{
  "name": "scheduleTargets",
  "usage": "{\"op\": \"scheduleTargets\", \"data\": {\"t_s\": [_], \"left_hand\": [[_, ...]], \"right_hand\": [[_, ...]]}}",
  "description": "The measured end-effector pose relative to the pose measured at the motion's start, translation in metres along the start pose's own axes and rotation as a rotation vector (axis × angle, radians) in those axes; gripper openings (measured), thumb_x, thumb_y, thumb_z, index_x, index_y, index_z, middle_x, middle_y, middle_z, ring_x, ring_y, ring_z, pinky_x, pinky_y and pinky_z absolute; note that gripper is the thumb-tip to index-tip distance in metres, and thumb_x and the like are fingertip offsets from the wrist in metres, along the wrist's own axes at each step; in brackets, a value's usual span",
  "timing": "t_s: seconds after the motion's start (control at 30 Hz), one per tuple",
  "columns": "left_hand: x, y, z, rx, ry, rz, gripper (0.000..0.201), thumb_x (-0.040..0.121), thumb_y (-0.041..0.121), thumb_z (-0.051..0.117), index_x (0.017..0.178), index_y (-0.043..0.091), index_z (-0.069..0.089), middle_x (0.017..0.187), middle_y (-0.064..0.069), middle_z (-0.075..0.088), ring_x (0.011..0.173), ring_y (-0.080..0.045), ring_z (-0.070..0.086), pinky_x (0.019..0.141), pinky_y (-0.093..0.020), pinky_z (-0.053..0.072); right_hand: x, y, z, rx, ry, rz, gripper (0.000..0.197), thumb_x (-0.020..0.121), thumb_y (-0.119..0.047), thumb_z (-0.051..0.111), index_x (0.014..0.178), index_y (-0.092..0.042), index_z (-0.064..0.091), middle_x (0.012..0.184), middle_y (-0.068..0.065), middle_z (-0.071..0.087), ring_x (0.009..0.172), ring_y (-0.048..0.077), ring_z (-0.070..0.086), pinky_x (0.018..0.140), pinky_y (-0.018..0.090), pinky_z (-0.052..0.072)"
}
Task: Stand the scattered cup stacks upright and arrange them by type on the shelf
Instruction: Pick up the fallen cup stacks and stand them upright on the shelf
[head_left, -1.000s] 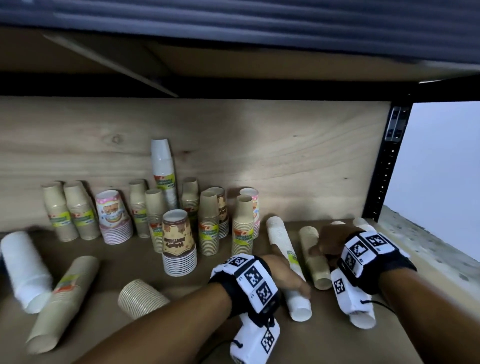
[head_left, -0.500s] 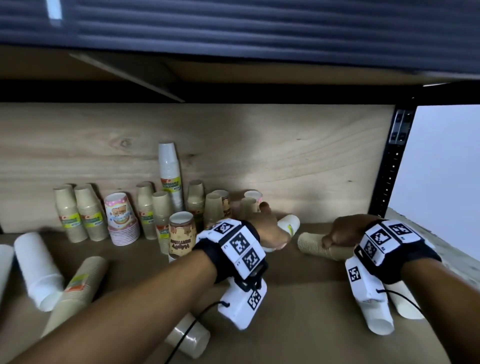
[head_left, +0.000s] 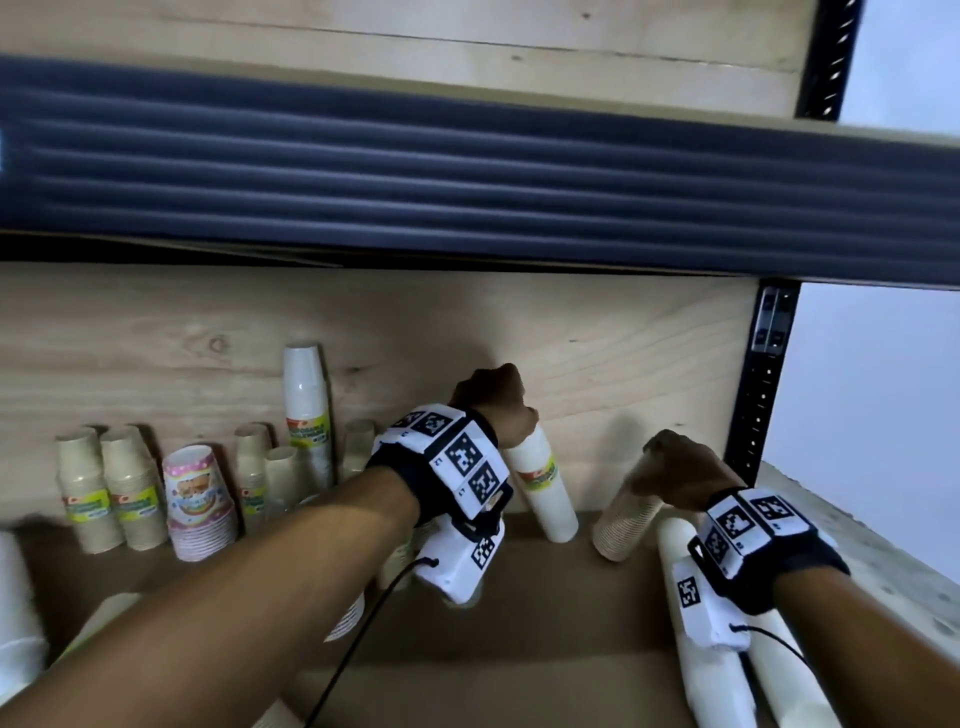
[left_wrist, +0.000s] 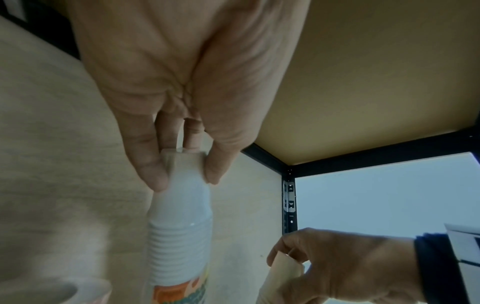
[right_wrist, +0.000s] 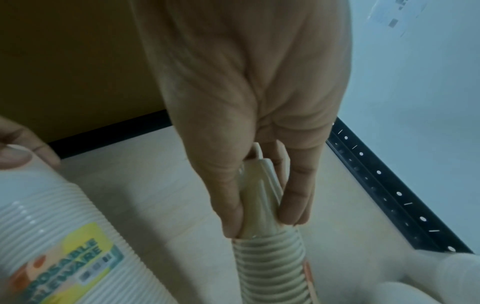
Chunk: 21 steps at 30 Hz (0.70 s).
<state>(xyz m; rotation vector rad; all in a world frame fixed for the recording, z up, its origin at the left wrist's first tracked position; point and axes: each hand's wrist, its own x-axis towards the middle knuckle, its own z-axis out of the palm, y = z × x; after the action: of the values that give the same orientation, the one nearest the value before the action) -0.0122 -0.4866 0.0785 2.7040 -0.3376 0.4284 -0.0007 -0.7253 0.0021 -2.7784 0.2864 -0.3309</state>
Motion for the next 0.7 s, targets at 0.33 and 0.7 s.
{"op": "scheduleTargets", "data": {"t_s": [0.33,0.7], "left_hand": [[0.031,0.005,0.009,-0.019,0.011,0.033,0.045,0.089,0.039,0.054,0.129,0.019,0.049,0.133,-0.006,0.055,0.121,-0.028,0.052,0.099,-0.037,0.045],[0.033,0.007,0.004,0.001,-0.016,0.068,0.069,0.084,0.033,0.068,0.132,-0.001,0.032,0.131,-0.015,0.053,0.115,-0.033,0.055,0.089,-0.038,0.048]], "right_hand": [[0.020,-0.017,0.013,0.182,-0.011,0.050,0.050,0.069,-0.050,0.076,0.104,-0.022,0.055,0.109,0.004,0.064,0.093,0.025,0.066,0.080,0.035,0.055],[0.038,-0.004,0.016,0.343,-0.223,-0.039,0.059,0.064,-0.019,0.087,0.114,-0.016,0.057,0.098,0.003,0.068,0.077,0.020,0.072,0.074,0.036,0.061]]}}
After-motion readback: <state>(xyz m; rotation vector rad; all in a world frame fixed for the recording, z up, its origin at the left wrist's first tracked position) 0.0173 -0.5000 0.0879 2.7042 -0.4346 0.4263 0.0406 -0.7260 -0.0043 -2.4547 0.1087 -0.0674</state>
